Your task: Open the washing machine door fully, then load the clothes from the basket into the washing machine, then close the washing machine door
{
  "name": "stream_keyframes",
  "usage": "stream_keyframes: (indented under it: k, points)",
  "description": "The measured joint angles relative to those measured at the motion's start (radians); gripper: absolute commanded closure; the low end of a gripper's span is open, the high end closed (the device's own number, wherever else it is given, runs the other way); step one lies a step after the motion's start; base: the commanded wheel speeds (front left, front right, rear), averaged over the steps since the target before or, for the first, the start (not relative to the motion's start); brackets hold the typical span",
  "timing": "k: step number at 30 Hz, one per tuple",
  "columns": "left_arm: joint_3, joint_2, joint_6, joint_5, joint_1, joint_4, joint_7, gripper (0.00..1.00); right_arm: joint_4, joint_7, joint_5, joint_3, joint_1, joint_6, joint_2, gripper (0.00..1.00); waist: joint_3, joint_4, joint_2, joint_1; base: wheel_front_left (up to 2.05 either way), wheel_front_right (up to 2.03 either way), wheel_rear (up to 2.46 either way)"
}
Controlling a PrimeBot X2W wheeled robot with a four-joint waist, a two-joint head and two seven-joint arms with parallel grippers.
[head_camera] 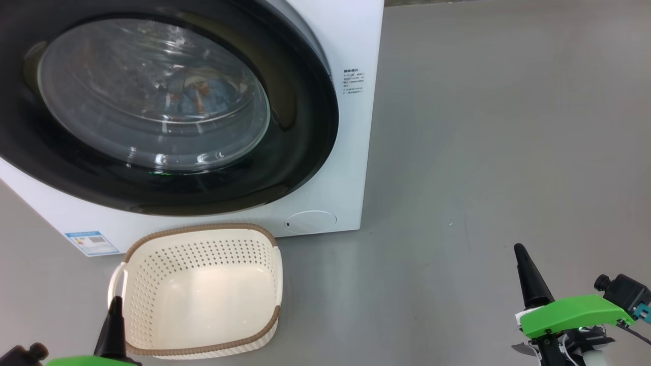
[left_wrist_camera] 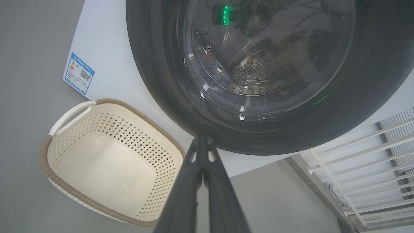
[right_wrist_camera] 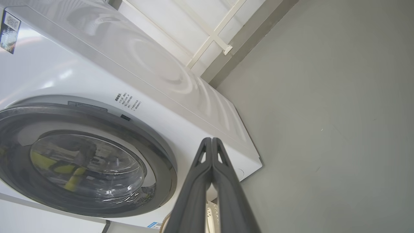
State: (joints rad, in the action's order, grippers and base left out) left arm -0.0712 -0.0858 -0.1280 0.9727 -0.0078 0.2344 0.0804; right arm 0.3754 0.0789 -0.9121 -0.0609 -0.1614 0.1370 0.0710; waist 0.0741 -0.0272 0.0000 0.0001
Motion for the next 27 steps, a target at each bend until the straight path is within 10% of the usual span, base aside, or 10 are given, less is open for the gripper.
stream_keyframes:
  k: [27]
  points:
    - [-0.001,0.017,0.0,0.27,-0.022,0.013,-0.08,1.0,-0.041,-0.079,-0.295,-0.031,0.02,-0.001,-0.008,1.0,-0.032,0.012,0.0,0.0,0.0,0.0,0.0]
